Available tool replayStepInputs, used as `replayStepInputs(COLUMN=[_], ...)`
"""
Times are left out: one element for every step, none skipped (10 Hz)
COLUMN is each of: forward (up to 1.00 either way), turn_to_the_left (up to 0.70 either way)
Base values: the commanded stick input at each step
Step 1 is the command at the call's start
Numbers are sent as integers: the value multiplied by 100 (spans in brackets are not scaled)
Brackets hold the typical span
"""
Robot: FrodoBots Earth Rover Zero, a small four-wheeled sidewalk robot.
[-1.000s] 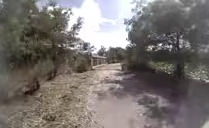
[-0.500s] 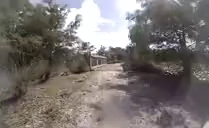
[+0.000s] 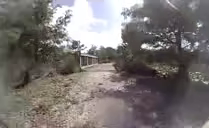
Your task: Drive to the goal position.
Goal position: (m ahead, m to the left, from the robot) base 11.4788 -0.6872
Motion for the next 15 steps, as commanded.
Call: replayStepInputs(forward=[85, 85, 85, 85, 85, 85, 85, 85, 85, 85, 85, 85, 85, 85, 85], turn_to_the_left=[0, 0, 0, 0, 0, 0, 15, 34, 34, 30, 14, 0, 0, 0, 0])
